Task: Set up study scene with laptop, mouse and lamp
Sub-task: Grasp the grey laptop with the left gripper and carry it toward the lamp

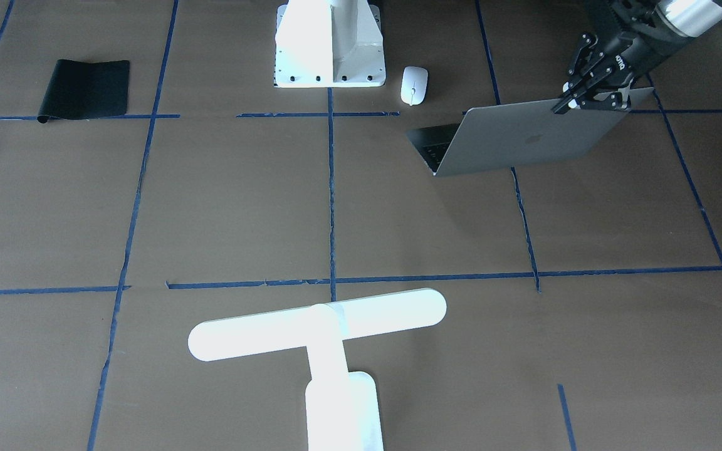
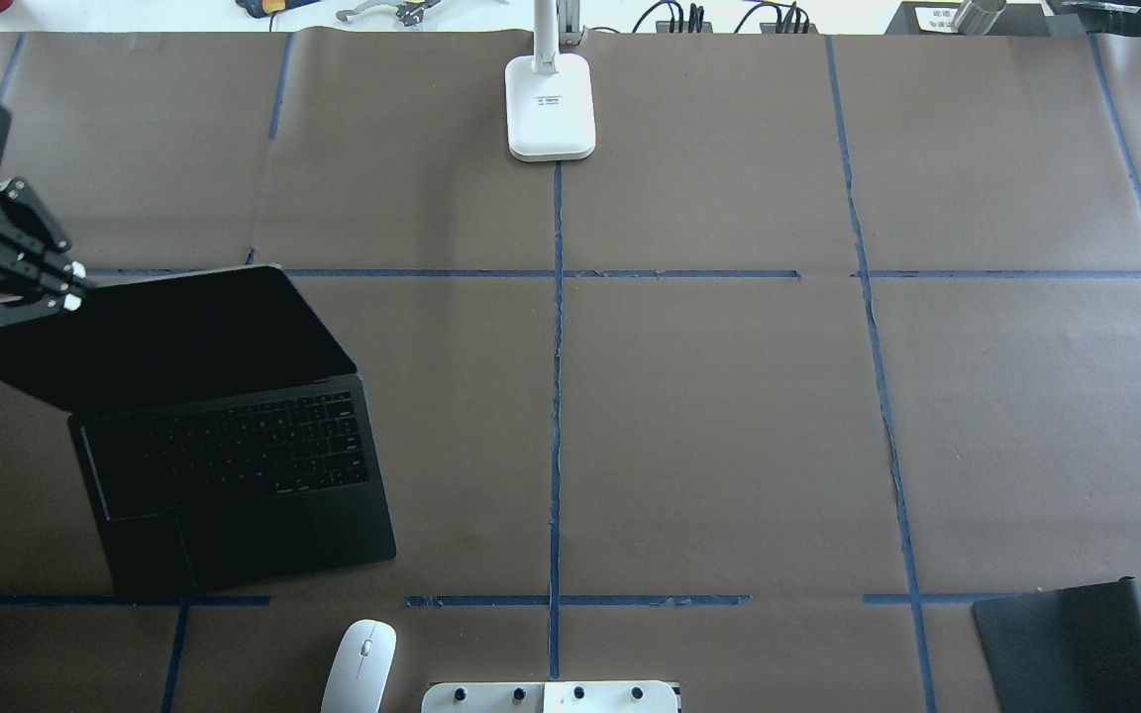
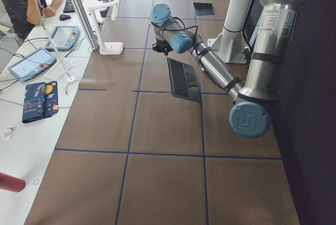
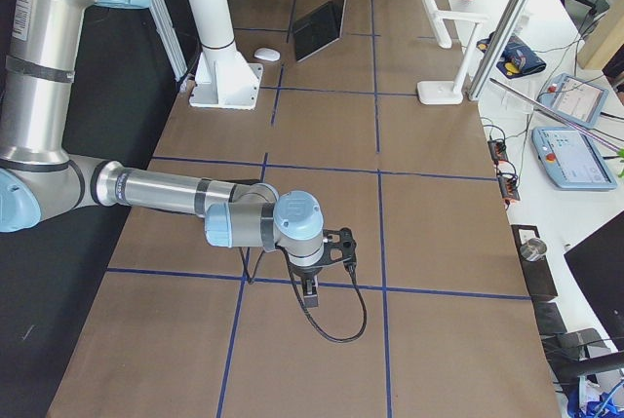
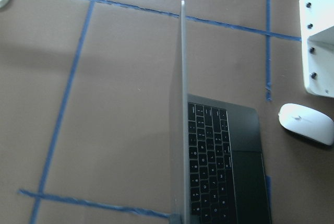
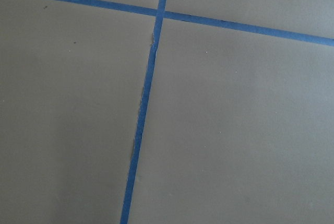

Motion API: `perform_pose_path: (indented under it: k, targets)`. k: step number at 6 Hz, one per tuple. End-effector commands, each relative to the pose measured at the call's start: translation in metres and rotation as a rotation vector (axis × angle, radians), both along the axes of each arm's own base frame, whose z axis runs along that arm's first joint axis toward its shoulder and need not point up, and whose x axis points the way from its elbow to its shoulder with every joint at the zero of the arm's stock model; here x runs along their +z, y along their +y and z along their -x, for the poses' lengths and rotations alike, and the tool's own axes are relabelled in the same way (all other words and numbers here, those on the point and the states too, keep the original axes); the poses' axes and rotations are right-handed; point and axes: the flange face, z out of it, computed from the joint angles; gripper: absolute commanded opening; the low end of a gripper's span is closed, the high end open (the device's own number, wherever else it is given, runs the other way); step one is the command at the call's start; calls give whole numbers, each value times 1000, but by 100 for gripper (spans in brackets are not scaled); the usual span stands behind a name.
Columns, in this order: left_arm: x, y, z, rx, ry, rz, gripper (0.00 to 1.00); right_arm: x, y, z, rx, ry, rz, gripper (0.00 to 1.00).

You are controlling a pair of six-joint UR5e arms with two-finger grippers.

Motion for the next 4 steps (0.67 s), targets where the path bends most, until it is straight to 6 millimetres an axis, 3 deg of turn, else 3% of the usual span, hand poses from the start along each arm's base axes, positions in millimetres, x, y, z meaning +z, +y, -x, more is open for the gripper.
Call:
perform_pose_path:
  k: [1, 2, 3, 4]
  targets:
    - [-72, -97, -54, 2, -2, -1, 0, 0, 0, 0, 2, 0, 2, 100]
    - [-123, -140, -84, 5, -3, -10, 0, 1, 0, 0, 3, 0, 6, 100]
    - [-165, -163, -133, -1, -48, -42, 0, 1, 0, 0, 3, 0, 6, 100]
    - [-195, -162, -184, 7, -84, -72, 0, 5, 1, 0, 3, -2, 14, 100]
